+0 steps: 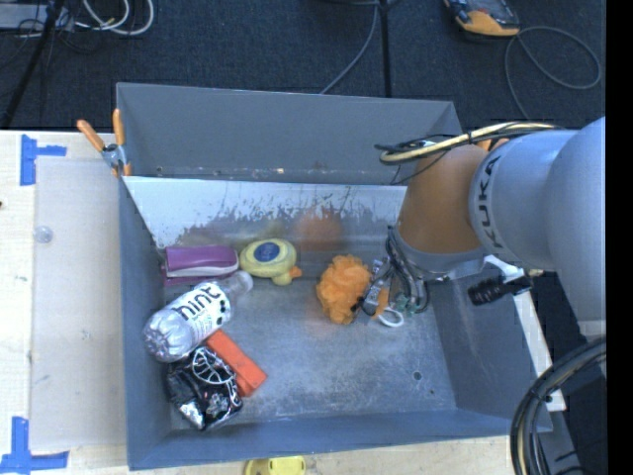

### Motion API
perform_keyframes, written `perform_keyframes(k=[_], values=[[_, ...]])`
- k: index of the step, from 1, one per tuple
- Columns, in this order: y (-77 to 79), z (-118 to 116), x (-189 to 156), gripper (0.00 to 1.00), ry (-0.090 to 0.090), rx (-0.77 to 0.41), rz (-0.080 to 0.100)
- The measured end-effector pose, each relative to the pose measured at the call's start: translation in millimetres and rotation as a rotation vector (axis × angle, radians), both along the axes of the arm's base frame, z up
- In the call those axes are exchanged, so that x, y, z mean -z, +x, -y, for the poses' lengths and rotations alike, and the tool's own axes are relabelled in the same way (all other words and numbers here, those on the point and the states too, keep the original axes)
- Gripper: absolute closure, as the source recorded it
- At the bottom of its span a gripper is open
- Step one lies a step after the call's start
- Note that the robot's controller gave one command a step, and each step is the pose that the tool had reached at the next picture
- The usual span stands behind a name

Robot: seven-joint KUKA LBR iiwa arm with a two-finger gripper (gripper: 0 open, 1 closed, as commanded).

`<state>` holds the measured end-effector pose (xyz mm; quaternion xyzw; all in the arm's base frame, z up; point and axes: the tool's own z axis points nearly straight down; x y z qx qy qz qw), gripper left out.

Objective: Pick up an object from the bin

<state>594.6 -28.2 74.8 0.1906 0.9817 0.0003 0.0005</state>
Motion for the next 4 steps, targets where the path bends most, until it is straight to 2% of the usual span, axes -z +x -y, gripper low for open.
perform_keyframes(k=[2, 3, 4], values=[[-1.4, -1, -16, 1.00, 0.000, -0.011, 0.001], [1.6, -2, -29, 1.00, 0.001, -0.028, -0.007], [11.8, 1, -237, 1.00, -0.001, -0.276, 0.000]])
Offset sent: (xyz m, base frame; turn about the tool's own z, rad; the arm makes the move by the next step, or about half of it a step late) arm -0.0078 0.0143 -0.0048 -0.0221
